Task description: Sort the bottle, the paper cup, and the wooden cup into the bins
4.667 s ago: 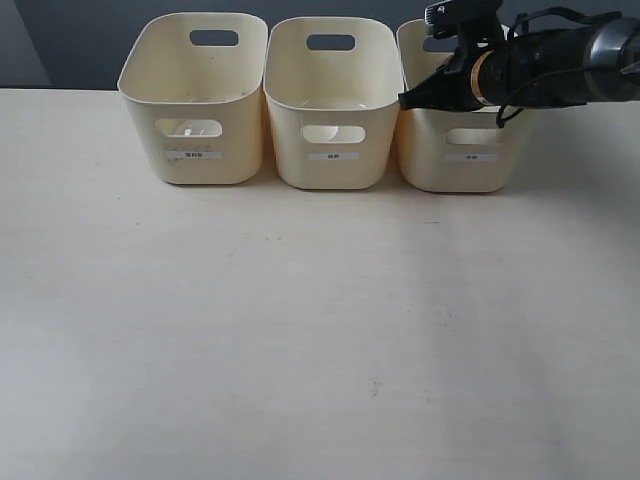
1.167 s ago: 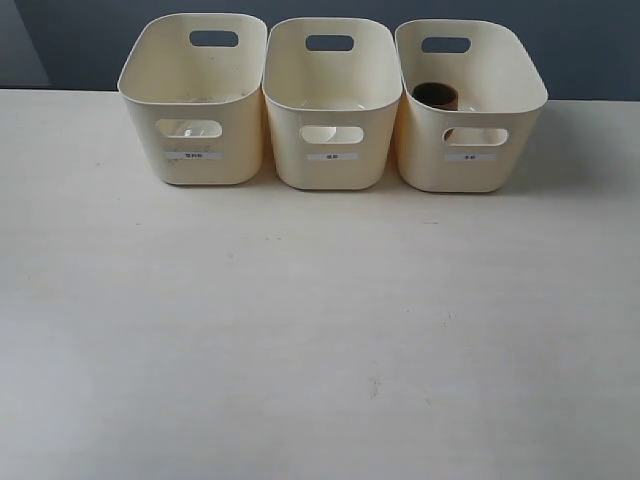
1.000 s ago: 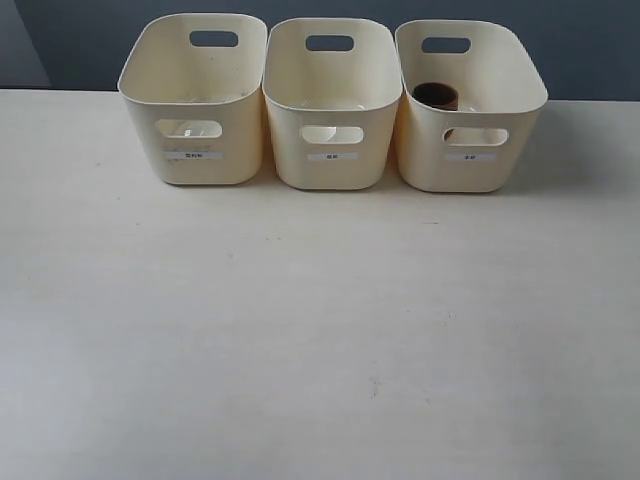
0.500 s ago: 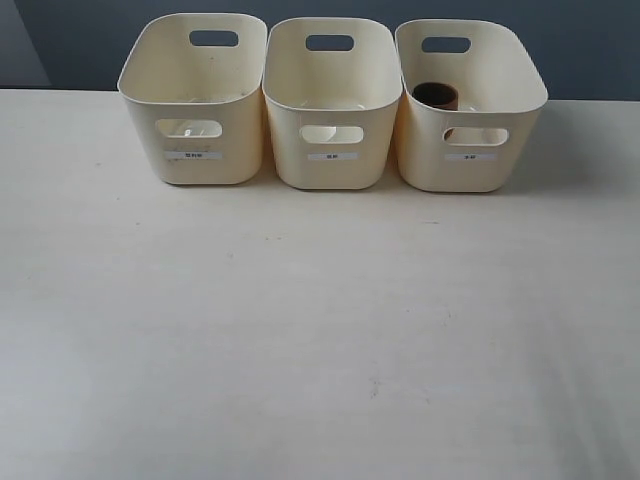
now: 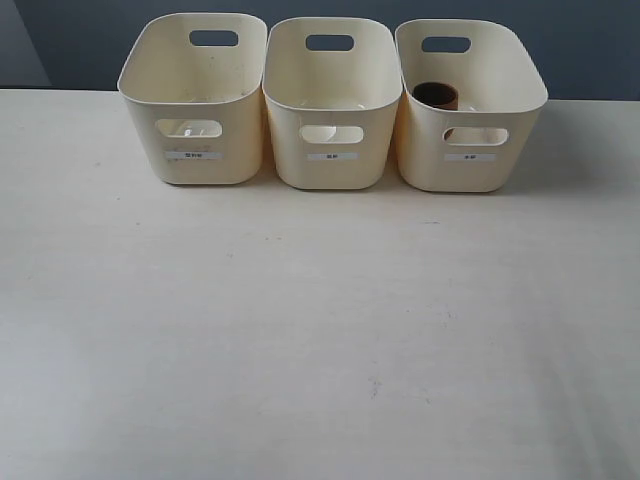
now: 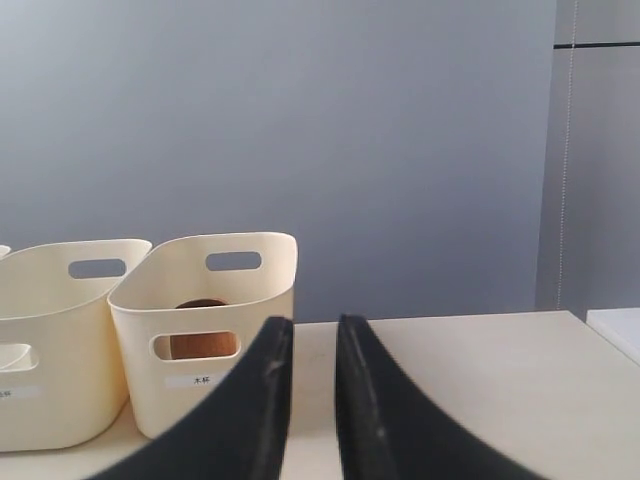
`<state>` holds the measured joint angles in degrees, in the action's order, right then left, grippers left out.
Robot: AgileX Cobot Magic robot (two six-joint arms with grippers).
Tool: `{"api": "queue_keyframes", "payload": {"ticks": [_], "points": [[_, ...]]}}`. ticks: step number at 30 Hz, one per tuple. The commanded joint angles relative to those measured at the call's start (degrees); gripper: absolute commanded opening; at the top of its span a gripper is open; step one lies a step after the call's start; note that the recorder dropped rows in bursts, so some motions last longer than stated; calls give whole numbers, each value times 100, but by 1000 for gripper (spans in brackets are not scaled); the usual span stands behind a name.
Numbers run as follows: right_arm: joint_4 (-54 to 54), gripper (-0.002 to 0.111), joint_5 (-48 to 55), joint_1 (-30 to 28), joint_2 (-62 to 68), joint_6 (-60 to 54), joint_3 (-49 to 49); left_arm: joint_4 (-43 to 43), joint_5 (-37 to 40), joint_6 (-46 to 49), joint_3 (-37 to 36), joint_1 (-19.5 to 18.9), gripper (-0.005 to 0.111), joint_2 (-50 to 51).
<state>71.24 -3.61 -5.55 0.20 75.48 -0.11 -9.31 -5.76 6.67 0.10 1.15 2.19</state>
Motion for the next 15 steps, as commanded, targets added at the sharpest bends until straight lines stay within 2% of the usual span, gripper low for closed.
{"api": "queue_keyframes", "payload": {"ticks": [1,15], "points": [[-115,17,33,-39,-20,-8,11,-2,-35,-13,-10,8,0,-13],[-84,17,8,-39,-20,6,11,-2,-35,-13,-10,8,0,-13]]}}
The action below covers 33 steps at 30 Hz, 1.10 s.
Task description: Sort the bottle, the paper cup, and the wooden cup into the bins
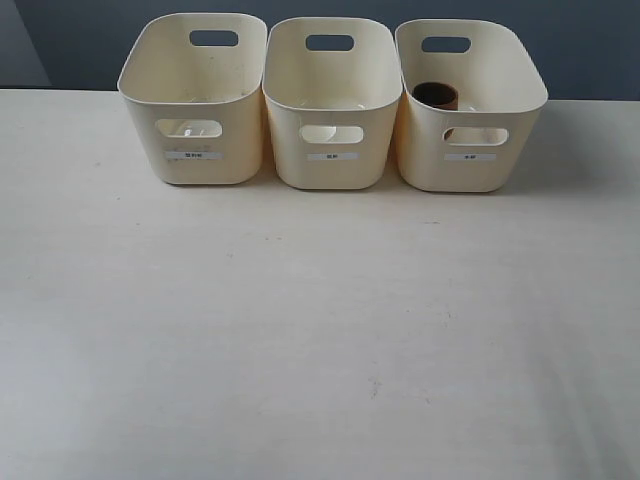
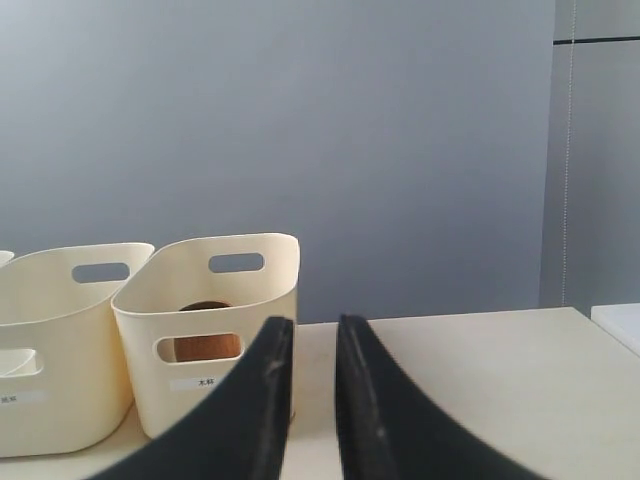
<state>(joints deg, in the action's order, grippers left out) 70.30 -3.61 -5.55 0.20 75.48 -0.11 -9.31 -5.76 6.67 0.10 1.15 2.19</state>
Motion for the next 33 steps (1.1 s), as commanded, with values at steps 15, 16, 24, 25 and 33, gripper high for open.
{"api": "queue_keyframes", "payload": {"ticks": [15,16,24,25,33], "points": [[-6589,17,844,-39,-20,-7548,11,-2,-35,-13,-10,8,0,-13],[-6589,17,822,-39,-20,-7548,11,-2,-35,-13,-10,8,0,-13],[-6601,17,828,-39,-20,-7548,11,-2,-35,-13,-10,8,0,-13],[-6601,17,828,-39,-20,-7548,11,-2,-35,-13,-10,8,0,-13],[-6601,17,828,-39,-20,-7548,11,-2,-35,-13,-10,8,0,-13]]}}
